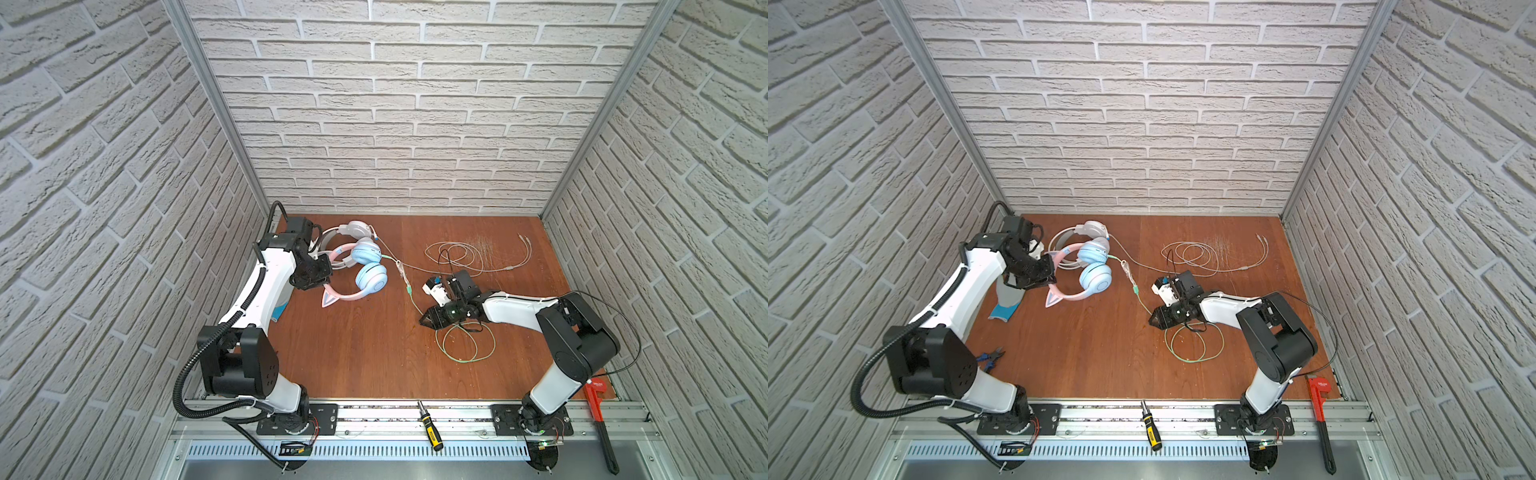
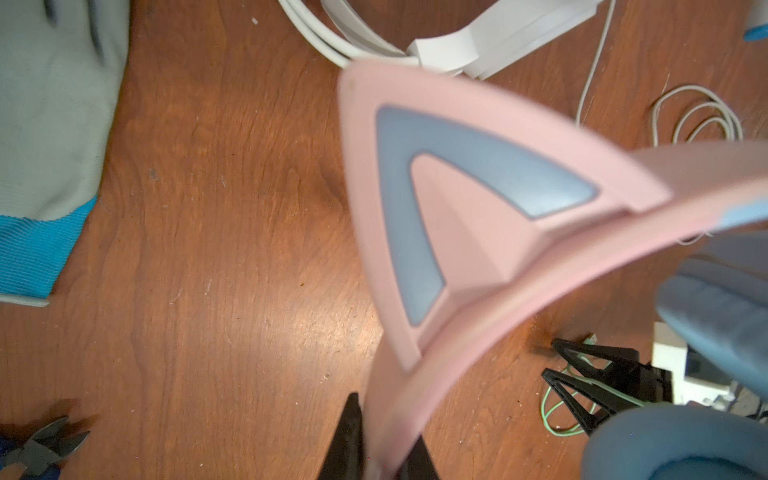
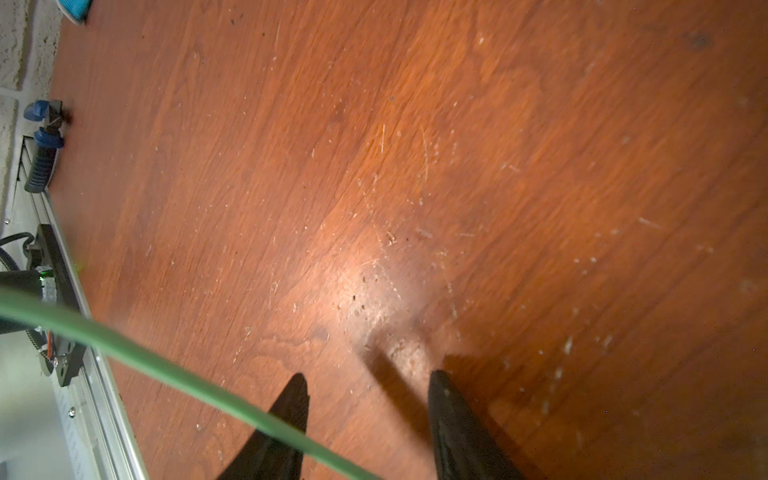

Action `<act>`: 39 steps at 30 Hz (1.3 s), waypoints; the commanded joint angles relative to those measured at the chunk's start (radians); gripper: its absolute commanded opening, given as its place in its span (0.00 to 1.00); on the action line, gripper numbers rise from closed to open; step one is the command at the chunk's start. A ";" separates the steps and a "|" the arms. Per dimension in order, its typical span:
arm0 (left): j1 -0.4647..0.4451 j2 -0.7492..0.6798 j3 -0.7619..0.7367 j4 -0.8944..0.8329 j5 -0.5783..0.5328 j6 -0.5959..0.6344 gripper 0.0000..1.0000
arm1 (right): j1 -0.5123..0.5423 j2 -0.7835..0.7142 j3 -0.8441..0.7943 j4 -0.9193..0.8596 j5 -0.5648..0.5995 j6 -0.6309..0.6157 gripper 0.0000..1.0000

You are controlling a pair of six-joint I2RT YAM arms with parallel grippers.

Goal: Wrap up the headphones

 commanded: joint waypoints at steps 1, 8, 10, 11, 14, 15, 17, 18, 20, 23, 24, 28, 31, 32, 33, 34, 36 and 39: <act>0.010 -0.029 0.047 0.039 0.041 -0.025 0.00 | 0.006 0.019 -0.013 -0.094 0.040 -0.015 0.48; 0.023 -0.021 0.055 0.047 0.027 -0.046 0.00 | 0.006 0.020 -0.022 -0.091 0.060 -0.006 0.41; 0.026 -0.021 0.053 0.050 0.026 -0.049 0.00 | 0.006 0.024 -0.019 -0.090 0.062 -0.004 0.37; 0.026 -0.021 0.053 0.050 0.025 -0.051 0.00 | 0.005 0.024 -0.016 -0.090 0.062 0.000 0.35; 0.028 -0.021 0.047 0.046 0.015 -0.054 0.00 | 0.006 0.009 -0.013 -0.091 0.061 0.005 0.29; 0.029 -0.021 0.042 0.046 0.012 -0.057 0.00 | 0.006 -0.005 -0.013 -0.094 0.068 0.005 0.22; 0.029 -0.022 0.030 0.053 0.012 -0.067 0.00 | 0.011 -0.048 -0.015 -0.102 0.085 -0.002 0.19; 0.029 -0.024 0.023 0.058 0.013 -0.072 0.00 | 0.013 -0.076 -0.013 -0.114 0.099 -0.009 0.18; 0.029 -0.025 0.011 0.068 0.010 -0.082 0.00 | 0.015 -0.122 0.001 -0.157 0.124 -0.030 0.16; 0.029 -0.026 -0.004 0.082 0.005 -0.097 0.00 | 0.023 -0.184 0.041 -0.248 0.153 -0.080 0.11; 0.026 -0.025 -0.009 0.087 0.007 -0.105 0.00 | 0.027 -0.201 0.059 -0.290 0.164 -0.097 0.10; 0.015 -0.027 -0.027 0.113 0.005 -0.134 0.00 | 0.051 -0.251 0.131 -0.425 0.212 -0.152 0.07; -0.001 -0.022 -0.041 0.122 -0.005 -0.150 0.00 | 0.078 -0.272 0.191 -0.519 0.255 -0.183 0.06; -0.005 -0.020 -0.044 0.123 -0.008 -0.154 0.00 | 0.090 -0.277 0.207 -0.542 0.272 -0.190 0.06; -0.009 -0.017 -0.046 0.125 -0.012 -0.160 0.00 | 0.103 -0.282 0.228 -0.573 0.292 -0.199 0.06; -0.014 -0.015 -0.047 0.127 -0.015 -0.165 0.00 | 0.116 -0.285 0.248 -0.598 0.311 -0.206 0.06; -0.023 -0.009 -0.045 0.131 -0.020 -0.174 0.00 | 0.139 -0.287 0.284 -0.643 0.336 -0.225 0.06; -0.038 0.003 -0.039 0.143 -0.022 -0.189 0.00 | 0.184 -0.286 0.319 -0.688 0.378 -0.269 0.06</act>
